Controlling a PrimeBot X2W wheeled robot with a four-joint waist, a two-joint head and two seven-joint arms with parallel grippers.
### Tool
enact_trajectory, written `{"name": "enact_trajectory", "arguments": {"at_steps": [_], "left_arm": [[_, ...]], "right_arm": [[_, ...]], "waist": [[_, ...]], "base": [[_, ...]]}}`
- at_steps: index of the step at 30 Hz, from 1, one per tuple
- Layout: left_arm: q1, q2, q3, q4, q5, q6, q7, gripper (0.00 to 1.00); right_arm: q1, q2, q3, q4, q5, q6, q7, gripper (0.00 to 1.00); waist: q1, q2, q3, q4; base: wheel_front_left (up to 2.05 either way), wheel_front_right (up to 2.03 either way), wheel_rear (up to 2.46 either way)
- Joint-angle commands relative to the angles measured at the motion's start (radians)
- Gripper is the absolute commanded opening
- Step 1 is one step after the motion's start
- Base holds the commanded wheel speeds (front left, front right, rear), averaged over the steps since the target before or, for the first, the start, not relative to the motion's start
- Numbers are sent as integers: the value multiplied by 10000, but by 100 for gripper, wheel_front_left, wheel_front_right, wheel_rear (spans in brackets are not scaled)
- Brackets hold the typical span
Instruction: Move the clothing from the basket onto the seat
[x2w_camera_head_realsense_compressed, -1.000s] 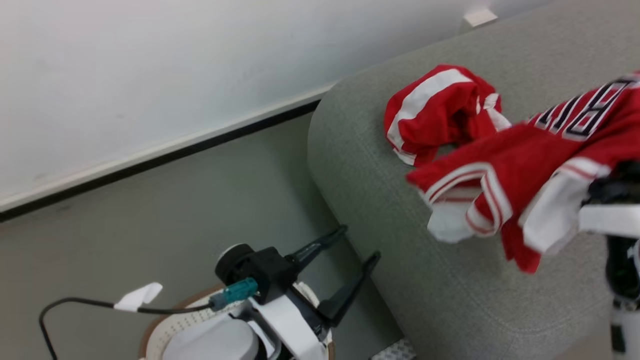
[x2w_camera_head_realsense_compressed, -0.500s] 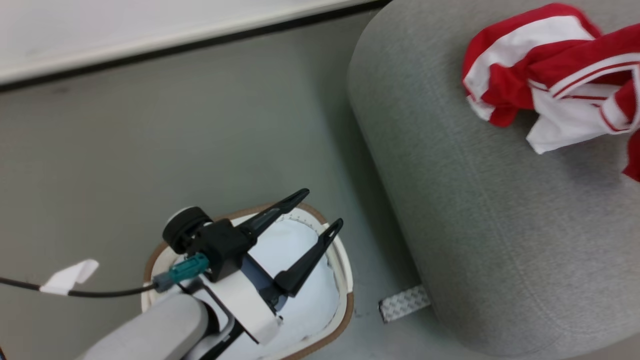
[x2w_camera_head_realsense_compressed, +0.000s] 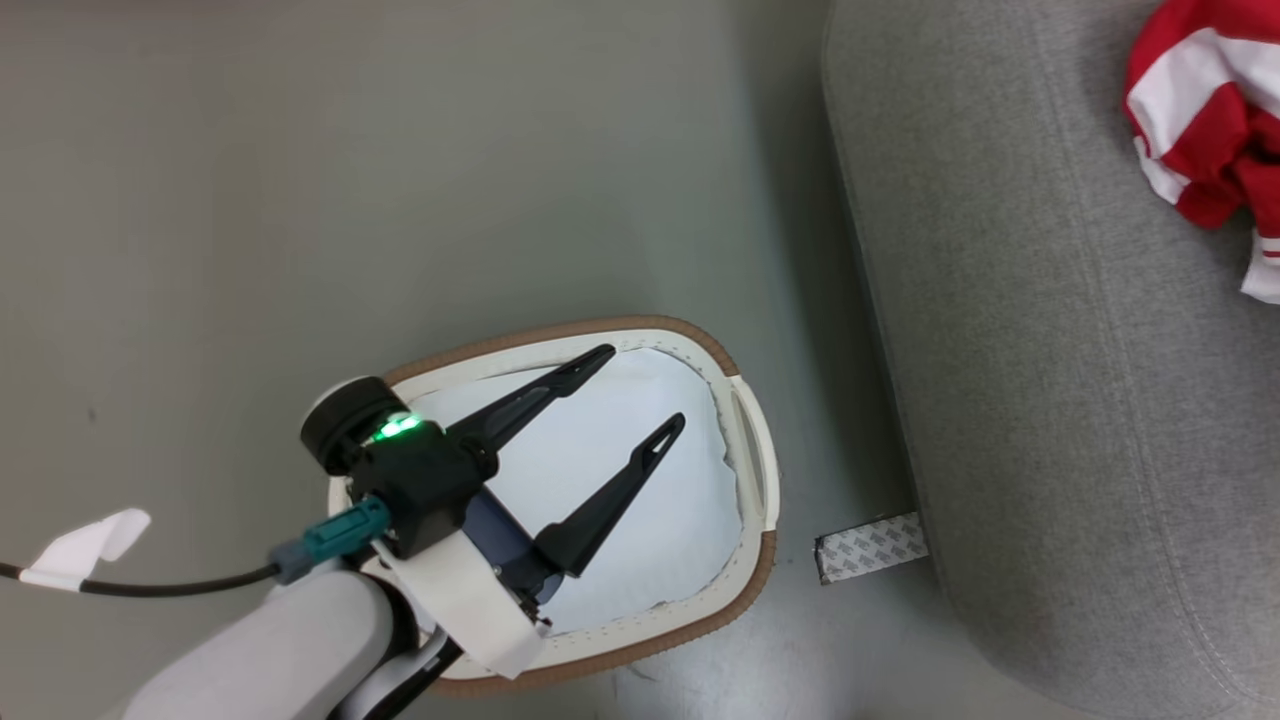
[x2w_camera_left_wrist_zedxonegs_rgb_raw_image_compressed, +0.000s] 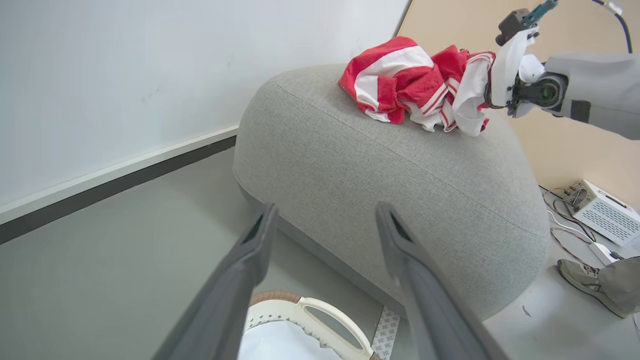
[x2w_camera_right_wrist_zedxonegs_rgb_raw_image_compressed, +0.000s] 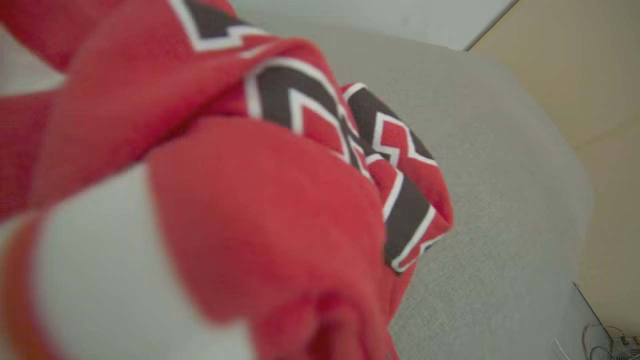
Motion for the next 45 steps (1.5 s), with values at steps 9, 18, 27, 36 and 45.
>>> {"name": "enact_trajectory", "arguments": {"at_steps": [9, 18, 27, 36, 45], "left_arm": [[155, -32, 35, 208, -165, 158, -180, 100], [514, -573, -107, 698, -401, 264, -392, 100], [1240, -1064, 150, 1624, -993, 620, -749, 100], [2216, -1217, 1223, 2277, -1534, 1131, -941, 100], [3425, -1392, 3550, 2159, -1266, 1683, -942, 100]], "right_arm": [[-169, 185, -387, 685, -968, -23, 647, 100], [437, -336, 1046, 1035, -234, -23, 1735, 100], [2528, -1480, 3114, -625, 1776, -24, 2514, 100], [4043, -2483, 3608, -3447, 3687, -23, 2819, 100], [4629, -2239, 4342, -5755, 4175, -24, 1042, 100]], "waist": [[-1, 0, -426, -37], [-1, 0, -1870, -112], [-1, 0, -3693, 72], [-1, 0, -5261, 767], [-1, 0, -6218, 1681]], "base": [[0, 0, 0], [0, 0, 0], [0, 0, 0], [0, 0, 0], [0, 0, 0]]}}
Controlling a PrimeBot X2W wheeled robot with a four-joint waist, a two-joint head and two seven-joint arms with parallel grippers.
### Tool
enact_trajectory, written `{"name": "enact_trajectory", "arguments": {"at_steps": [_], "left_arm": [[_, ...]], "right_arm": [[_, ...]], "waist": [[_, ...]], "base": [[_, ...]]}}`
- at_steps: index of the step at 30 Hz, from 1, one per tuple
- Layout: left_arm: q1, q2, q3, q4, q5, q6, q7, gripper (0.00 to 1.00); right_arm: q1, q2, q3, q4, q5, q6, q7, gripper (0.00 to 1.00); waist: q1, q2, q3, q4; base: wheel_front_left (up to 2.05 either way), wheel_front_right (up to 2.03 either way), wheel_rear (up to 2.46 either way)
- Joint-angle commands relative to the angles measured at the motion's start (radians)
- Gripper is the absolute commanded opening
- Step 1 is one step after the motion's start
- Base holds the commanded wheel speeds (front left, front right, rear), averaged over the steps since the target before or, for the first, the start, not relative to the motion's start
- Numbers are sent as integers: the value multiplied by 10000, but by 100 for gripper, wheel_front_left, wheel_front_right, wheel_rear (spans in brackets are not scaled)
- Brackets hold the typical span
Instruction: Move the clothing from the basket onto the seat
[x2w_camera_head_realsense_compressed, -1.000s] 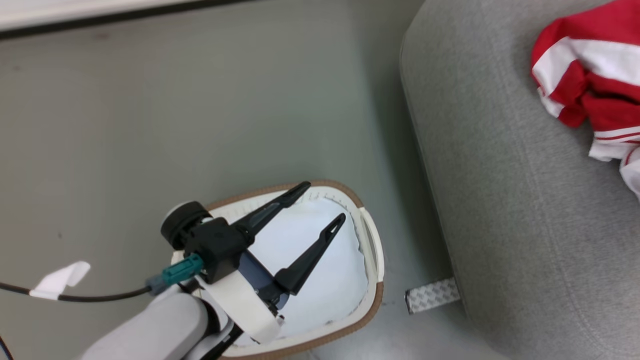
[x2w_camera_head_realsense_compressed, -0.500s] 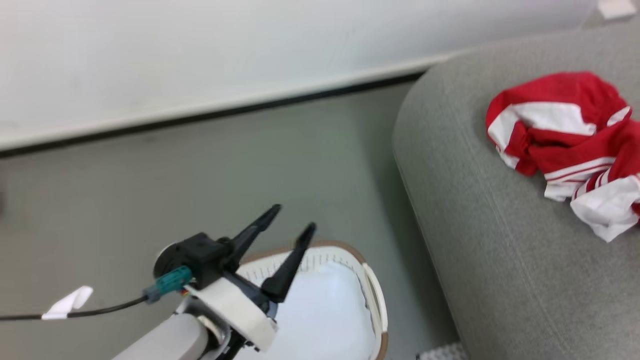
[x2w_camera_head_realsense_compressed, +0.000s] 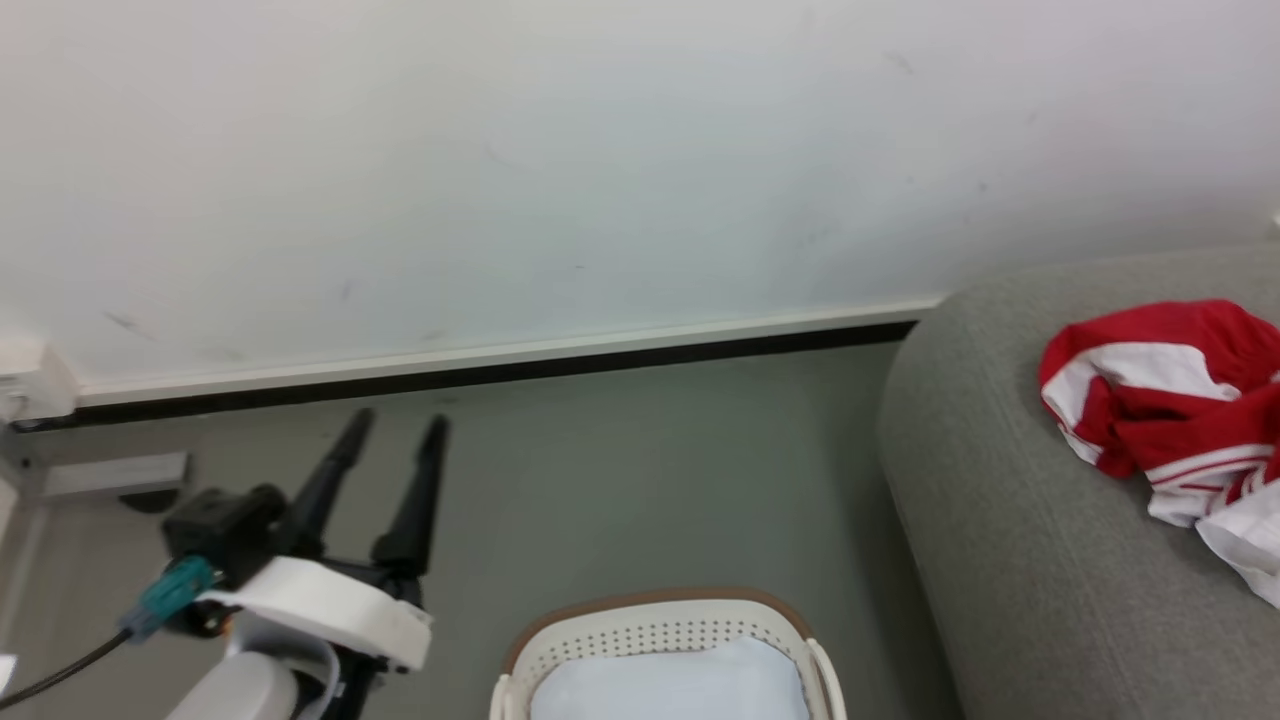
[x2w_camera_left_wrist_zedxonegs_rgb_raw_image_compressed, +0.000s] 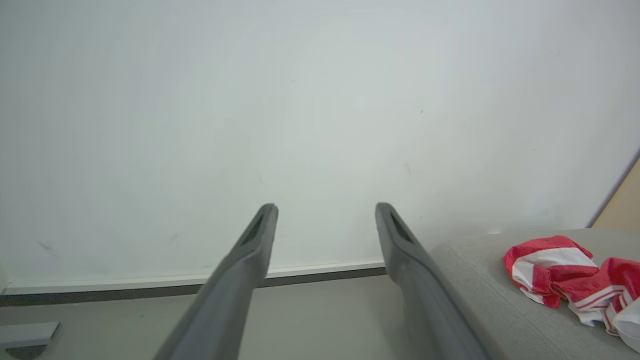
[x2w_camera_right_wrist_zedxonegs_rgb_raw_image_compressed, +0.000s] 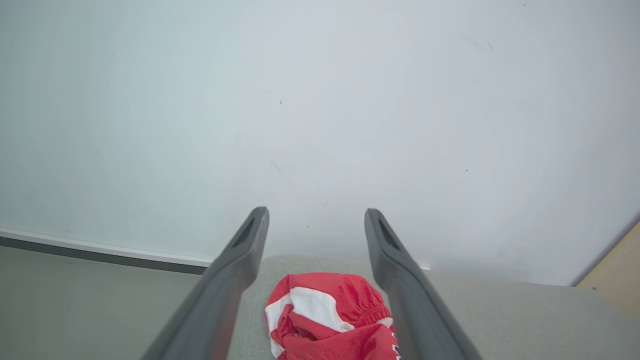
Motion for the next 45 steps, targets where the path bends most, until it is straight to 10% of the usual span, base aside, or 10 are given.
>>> {"name": "enact_trajectory", "arguments": {"at_steps": [1, 9, 16, 30, 45], "left_arm": [[201, -64, 136, -28, 82, 9, -3, 100], [1683, -875, 2258, 144, 974, -192, -2, 100], [2732, -2133, 3691, 365, 2334, -1329, -3, 100], [3378, -3545, 5148, 1066, 3972, -2729, -4, 100], [3227, -3843, 5436, 1302, 4466, -2898, -4, 100]], "right_arm": [[204, 178, 15, -43, 26, -24, -113, 100], [1407, 2133, 56, -252, -586, -23, -2951, 100], [2652, 3392, 937, 535, -820, -23, -5033, 100], [2976, 4188, 1799, 1634, -1141, -23, -5515, 100], [2865, 4318, 1956, 1716, -1133, -23, -5498, 100]], "waist": [[4, 0, -274, 339], [4, 0, -480, 805], [4, 0, -604, 811], [4, 0, -630, 620], [4, 0, -677, 589]], "base": [[0, 0, 0], [0, 0, 0], [0, 0, 0], [0, 0, 0], [0, 0, 0]]}}
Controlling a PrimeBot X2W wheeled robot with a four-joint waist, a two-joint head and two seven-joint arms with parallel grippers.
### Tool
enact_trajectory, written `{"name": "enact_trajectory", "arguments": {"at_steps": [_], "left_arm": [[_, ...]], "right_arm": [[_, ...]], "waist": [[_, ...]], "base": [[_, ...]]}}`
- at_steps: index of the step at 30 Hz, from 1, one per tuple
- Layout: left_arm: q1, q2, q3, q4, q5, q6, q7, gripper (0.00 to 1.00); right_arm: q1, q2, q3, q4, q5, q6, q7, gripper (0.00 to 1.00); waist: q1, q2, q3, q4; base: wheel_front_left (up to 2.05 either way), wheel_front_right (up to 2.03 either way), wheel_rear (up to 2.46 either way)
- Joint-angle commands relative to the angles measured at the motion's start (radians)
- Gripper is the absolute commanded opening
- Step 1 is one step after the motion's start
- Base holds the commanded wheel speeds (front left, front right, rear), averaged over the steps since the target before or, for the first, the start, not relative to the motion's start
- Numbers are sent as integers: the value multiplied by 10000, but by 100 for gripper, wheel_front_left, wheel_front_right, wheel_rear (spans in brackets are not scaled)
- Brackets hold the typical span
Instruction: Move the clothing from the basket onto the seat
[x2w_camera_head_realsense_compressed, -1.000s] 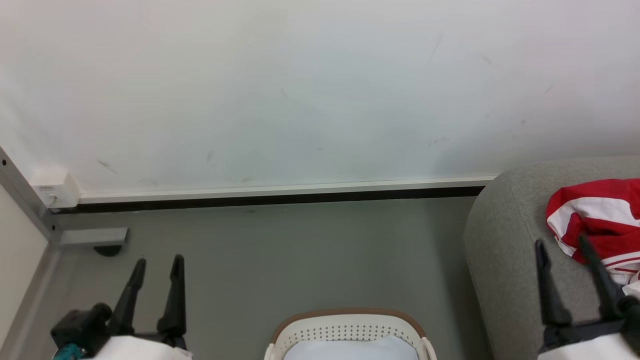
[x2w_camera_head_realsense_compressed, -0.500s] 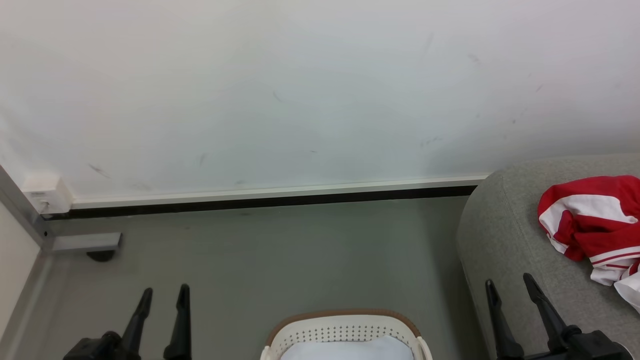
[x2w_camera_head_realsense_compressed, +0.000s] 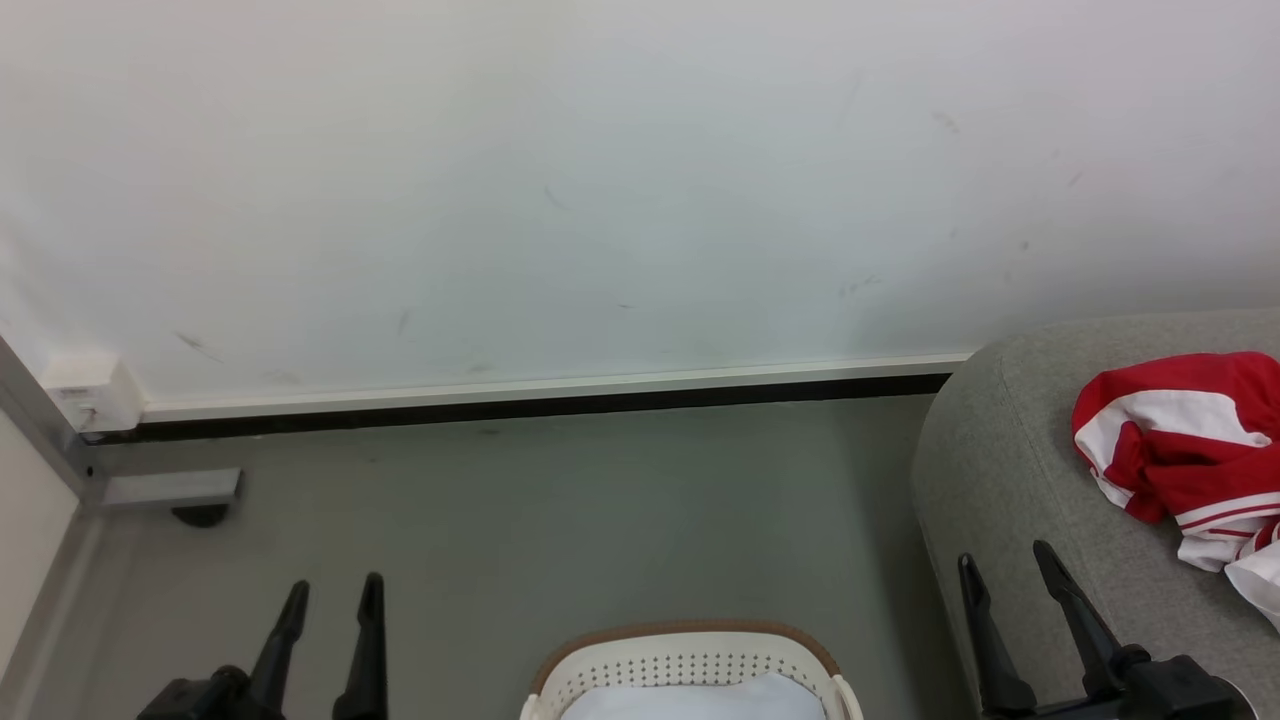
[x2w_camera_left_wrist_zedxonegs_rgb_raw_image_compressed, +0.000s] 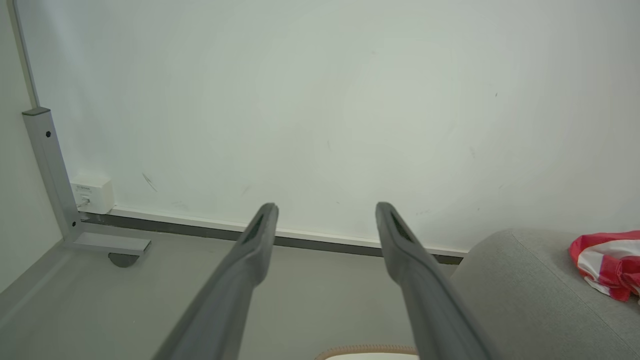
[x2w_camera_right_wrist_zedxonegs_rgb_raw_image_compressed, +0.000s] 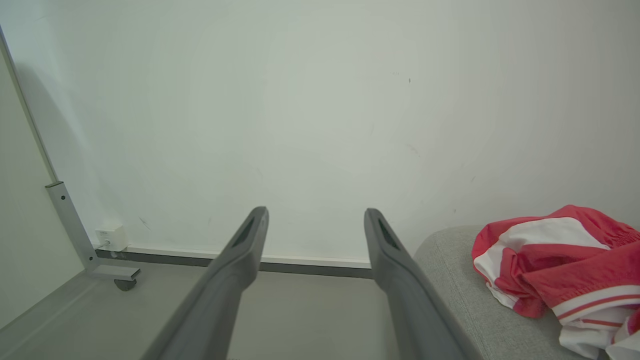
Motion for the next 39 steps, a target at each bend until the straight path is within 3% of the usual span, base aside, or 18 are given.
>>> {"name": "enact_trajectory", "arguments": {"at_steps": [1, 8, 9, 12, 39], "left_arm": [[-30, 18, -8, 36, 70, 13, 0, 100], [-17, 105, -187, 58, -81, 8, 0, 100], [-6, 29, -222, 35, 13, -2, 0, 0], [70, -69, -247, 278, -43, -4, 30, 0], [-369, -153, 169, 135, -4330, 187, 1246, 0]], "right_arm": [[-36, 24, 5, 39, -53, -23, -25, 100], [-52, 31, 79, 85, 4, -23, -26, 100], [1, 21, 82, 63, 2, 0, 0, 0], [165, 27, 94, 262, 69, 2, 14, 0], [-262, -317, -284, 417, 4981, -3, 892, 0]], "waist": [[0, 0, 1, -2], [0, 0, -6, 26], [0, 0, -6, 26], [0, 0, -5, 27], [0, 0, 86, 186]], "base": [[0, 0, 0], [0, 0, 0], [0, 0, 0], [0, 0, 0], [0, 0, 0]]}}
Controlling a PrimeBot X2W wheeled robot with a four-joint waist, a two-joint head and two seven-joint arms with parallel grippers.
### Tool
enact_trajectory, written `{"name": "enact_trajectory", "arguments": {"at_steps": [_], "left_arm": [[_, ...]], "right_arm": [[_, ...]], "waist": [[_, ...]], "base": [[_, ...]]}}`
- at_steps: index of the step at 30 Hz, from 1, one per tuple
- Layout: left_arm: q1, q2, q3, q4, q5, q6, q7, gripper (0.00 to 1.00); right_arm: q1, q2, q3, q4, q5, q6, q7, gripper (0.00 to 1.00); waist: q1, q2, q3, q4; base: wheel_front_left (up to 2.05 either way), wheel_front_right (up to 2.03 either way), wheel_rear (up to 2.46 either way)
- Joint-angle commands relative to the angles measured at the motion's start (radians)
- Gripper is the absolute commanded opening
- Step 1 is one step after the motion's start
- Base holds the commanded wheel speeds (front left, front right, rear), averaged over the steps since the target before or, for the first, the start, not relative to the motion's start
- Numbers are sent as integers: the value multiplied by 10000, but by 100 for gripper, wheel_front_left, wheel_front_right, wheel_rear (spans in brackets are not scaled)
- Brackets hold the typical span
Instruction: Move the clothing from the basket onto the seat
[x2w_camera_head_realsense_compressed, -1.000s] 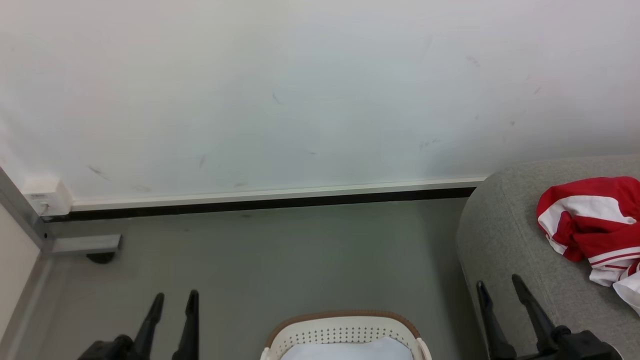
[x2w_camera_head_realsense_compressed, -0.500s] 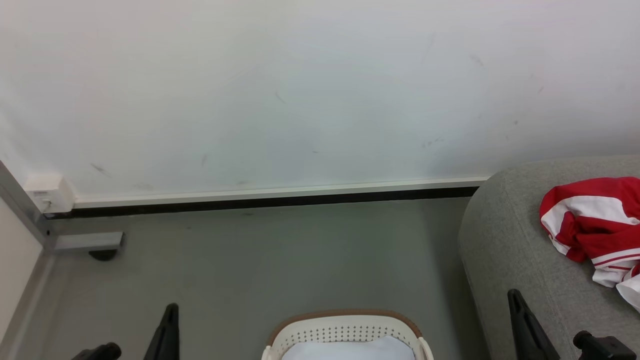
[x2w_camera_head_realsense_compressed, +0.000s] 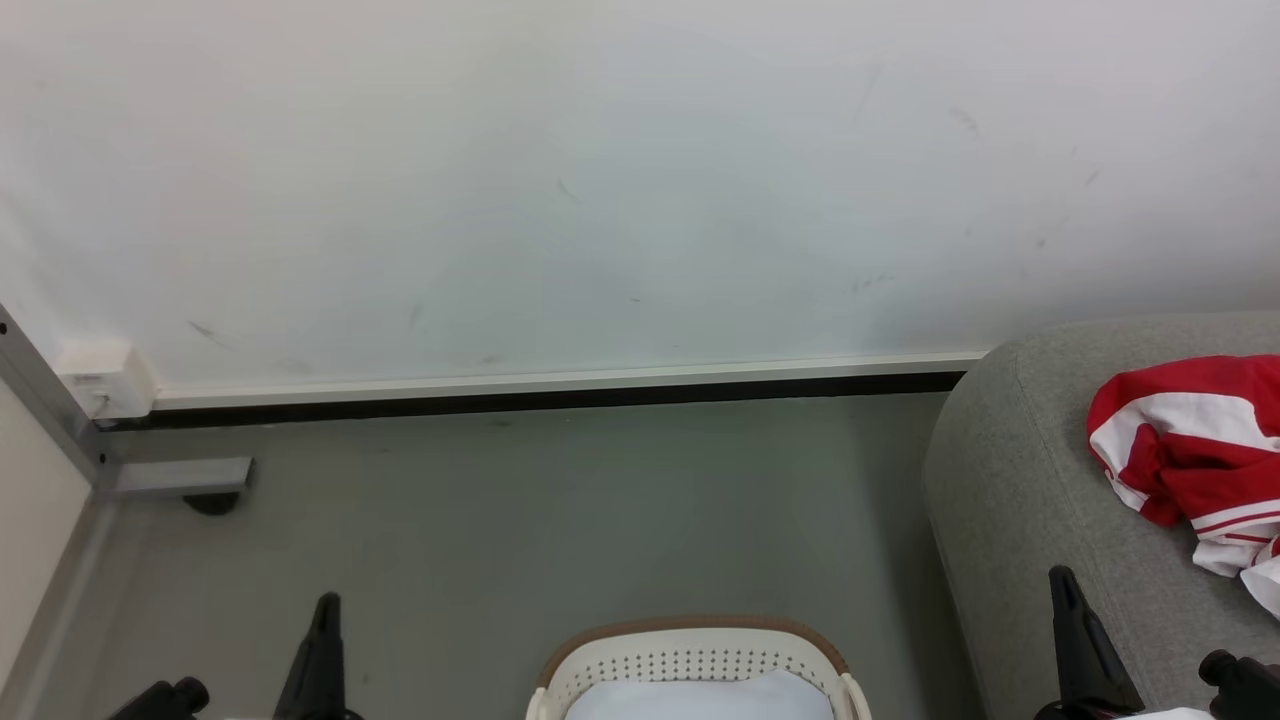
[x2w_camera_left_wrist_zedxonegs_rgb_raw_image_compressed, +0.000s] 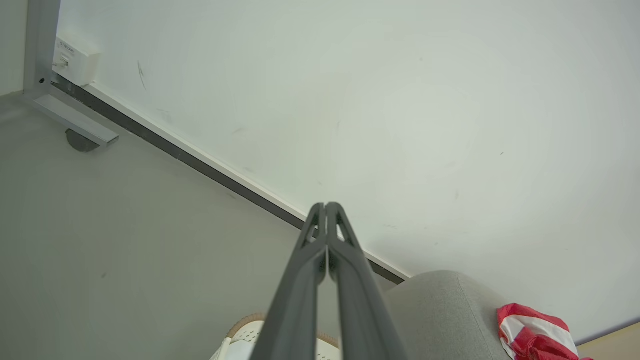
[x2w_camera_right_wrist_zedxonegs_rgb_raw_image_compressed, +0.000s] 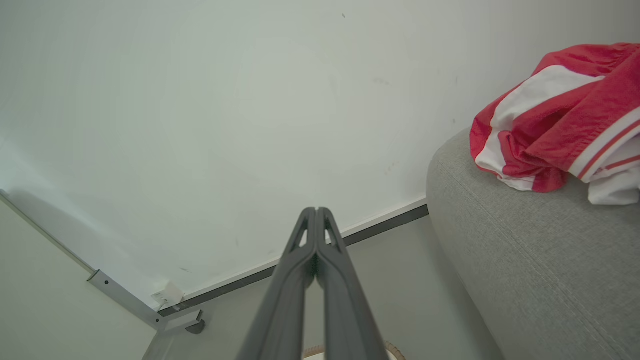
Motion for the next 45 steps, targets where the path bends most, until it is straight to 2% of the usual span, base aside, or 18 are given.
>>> {"name": "enact_trajectory", "arguments": {"at_steps": [1, 23, 45], "left_arm": [[-279, 24, 80, -160, -408, 20, 82, 0], [-529, -30, 334, -292, -3164, 168, 852, 0], [-741, -71, 549, -367, -5345, 267, 1484, 0]], "right_arm": [[-278, -139, -51, -107, 446, -5, 65, 0], [-542, -441, -181, -29, 3677, -9, 527, 0], [-731, -759, -183, 22, 6344, -13, 829, 0]], "waist": [[0, -1, 6, 10], [0, -1, 83, 143], [0, -1, 160, 277]], "base": [[0, 0, 0], [0, 0, 0], [0, 0, 0]]}}
